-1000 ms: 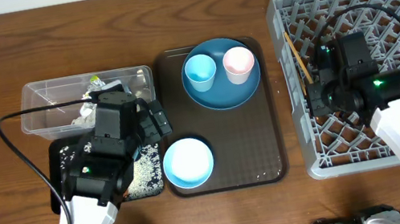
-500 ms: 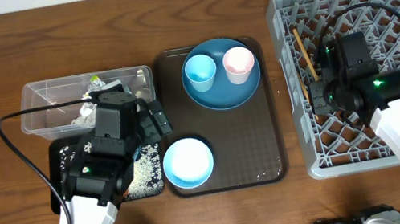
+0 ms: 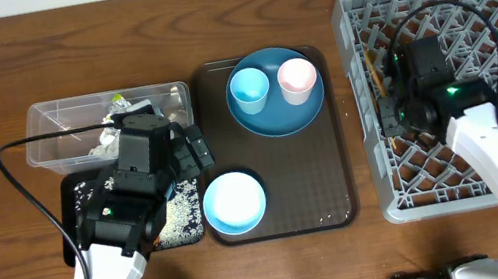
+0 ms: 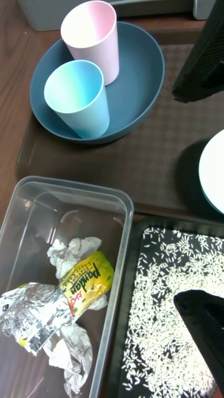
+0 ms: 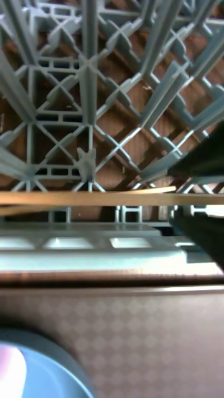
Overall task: Sort waste into correct bins and load items into the dishwasher rack
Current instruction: 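Carry the second chopstick with the right gripper into the rack, then release the chopstick and pull the right gripper back to the rack edge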
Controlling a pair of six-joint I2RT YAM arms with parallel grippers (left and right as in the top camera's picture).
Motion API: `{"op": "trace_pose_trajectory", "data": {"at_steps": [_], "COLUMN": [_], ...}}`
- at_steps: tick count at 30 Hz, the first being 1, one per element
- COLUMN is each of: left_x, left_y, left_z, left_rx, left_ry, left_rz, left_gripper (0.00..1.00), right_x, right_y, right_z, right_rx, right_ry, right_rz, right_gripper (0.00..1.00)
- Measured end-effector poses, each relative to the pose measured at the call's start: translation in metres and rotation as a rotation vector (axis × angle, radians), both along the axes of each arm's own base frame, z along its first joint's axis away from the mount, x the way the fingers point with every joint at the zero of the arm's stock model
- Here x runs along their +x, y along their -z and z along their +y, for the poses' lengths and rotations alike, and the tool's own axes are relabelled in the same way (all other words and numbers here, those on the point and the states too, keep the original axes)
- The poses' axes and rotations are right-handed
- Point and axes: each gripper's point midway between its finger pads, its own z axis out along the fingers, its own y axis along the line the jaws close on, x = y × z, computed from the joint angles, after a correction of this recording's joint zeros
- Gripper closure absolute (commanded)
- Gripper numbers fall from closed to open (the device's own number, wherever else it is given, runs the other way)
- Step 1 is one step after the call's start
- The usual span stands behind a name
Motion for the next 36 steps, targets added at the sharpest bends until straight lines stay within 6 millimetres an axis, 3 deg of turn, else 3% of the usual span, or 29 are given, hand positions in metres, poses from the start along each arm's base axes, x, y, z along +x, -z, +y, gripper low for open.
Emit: {"op": "trace_pose_trajectory", "data": {"at_steps": [4,12,15,20,23,28,36], "left_x": [0.0,0.0,0.0,0.0,0.0,0.0,0.0], "left_y": [0.0,0.0,0.0,0.0,0.0,0.0,0.0], "left_z": [0.0,0.0,0.0,0.0,0.0,0.0,0.0], "left_rx": [0.0,0.0,0.0,0.0,0.0,0.0,0.0], "left_ry": [0.0,0.0,0.0,0.0,0.0,0.0,0.0], "left_rz": [0.0,0.0,0.0,0.0,0.0,0.0,0.0], "left_gripper": [0.02,0.02,0.02,0.02,0.02,0.02,0.02], "right_x": [0.003,-0.002,-0.005,-0.001,-0.001,-0.004,-0.01], "right_y": [0.0,-0.001,-0.016,-0.068,-0.089,-0.094,-0.085], "right_z": [0.0,0.002,0.011,0.029,0.045,0.077,0.109], "right_rx": [-0.002,0.015,0.063,0.165,0.222,0.27,0.287], "right_ry": [0.003,-0.002,-0.02,-0.068,-0.118,-0.214,-0.306], "right_rz": [-0.009,0.009,0.001,-0.124,-0.183,-0.2,-0.166], "right_gripper": [0.39,0.43,0.45,0.54,0.57,0.58,0.47]}}
